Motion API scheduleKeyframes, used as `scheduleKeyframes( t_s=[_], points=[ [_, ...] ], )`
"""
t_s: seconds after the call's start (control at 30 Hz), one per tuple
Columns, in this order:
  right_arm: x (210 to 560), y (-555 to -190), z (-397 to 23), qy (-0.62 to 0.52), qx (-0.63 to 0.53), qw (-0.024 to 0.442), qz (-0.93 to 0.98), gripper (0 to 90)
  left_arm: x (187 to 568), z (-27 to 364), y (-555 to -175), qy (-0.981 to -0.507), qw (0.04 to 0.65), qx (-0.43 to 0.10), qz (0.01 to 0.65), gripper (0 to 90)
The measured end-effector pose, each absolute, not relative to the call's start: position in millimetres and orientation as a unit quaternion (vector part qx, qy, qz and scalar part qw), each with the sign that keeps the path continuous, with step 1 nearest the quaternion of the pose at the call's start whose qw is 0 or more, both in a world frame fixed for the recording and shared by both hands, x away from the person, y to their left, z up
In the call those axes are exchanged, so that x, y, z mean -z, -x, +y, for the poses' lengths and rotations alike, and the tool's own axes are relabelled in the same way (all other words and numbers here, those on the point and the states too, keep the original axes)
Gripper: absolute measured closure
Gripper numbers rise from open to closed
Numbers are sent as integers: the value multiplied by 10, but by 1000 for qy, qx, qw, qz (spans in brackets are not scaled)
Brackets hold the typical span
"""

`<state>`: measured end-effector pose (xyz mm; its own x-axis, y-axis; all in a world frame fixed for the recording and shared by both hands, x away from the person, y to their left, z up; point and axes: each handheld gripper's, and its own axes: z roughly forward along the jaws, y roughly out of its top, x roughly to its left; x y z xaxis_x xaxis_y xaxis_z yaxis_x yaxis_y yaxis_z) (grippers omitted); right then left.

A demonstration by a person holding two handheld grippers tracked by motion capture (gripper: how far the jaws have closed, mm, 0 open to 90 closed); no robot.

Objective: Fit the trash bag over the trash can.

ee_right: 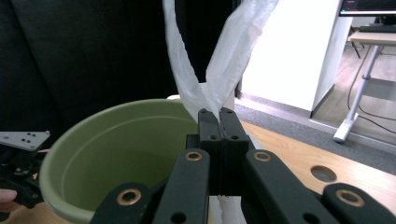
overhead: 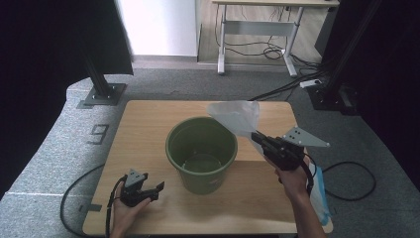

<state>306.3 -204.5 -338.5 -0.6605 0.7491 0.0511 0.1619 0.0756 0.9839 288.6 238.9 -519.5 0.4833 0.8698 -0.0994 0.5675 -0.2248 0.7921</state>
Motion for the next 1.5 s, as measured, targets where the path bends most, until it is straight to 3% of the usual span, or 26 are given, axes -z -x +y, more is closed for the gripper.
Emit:
scheduleKeyframes(
  t_s=[0.47, 0.7, 1.5],
  points=[
    [3351, -3082, -1631, -295, -593, 219, 716, 887, 5200, 2396, -2890, -760, 406, -183, 473, 230],
    [3592, -3145, -1342, -289, -574, 189, 743, 886, 5201, 2407, -2890, -760, 406, -182, 474, 230],
    [3877, -3017, -1087, -262, -562, 143, 771, 883, 5201, 2426, -2890, -758, 410, -179, 475, 234]
  ],
)
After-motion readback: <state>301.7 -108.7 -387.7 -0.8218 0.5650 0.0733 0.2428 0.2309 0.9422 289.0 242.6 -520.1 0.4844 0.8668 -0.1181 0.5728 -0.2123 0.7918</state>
